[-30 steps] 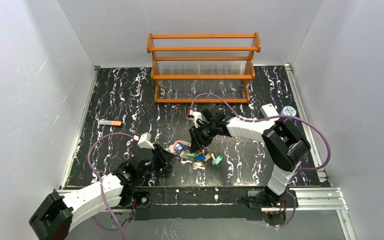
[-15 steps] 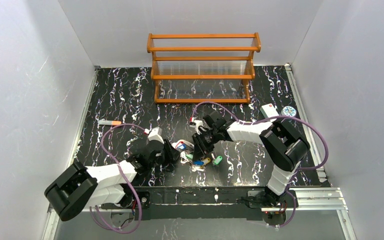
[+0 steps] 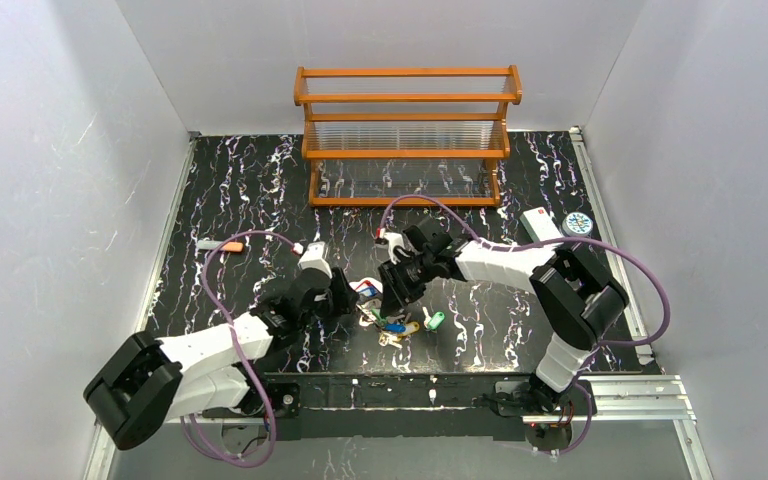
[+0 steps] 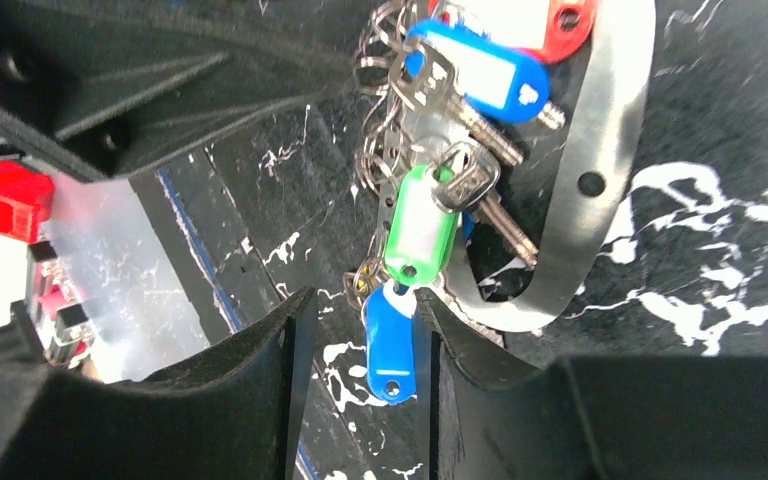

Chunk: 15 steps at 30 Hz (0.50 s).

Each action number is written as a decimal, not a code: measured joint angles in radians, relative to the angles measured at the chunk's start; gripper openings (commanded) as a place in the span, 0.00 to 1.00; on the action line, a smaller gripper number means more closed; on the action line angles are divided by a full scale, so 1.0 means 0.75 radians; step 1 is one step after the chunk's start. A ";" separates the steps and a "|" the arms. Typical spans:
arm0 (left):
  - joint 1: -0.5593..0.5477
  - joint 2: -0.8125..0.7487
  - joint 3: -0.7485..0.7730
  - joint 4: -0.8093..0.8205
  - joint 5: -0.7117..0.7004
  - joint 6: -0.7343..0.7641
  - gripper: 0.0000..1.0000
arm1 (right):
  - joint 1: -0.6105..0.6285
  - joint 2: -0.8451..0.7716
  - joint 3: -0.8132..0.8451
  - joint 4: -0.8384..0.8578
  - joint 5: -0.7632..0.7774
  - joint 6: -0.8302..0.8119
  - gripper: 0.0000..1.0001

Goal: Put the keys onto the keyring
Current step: Adjust the keyring at the center of the board.

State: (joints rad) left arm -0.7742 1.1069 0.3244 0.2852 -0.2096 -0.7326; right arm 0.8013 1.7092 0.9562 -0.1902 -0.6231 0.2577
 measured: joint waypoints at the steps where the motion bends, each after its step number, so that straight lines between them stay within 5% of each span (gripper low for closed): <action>1: 0.000 -0.024 0.000 -0.023 0.001 0.000 0.42 | 0.000 -0.002 0.016 -0.007 0.012 -0.006 0.47; 15: 0.000 -0.181 -0.220 0.094 0.222 -0.155 0.33 | 0.044 0.001 0.093 -0.100 0.121 -0.064 0.40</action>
State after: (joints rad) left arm -0.7742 0.9714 0.1593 0.3557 -0.0429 -0.8486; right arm 0.8341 1.7100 1.0256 -0.2649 -0.5327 0.2100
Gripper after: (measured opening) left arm 0.344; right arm 0.455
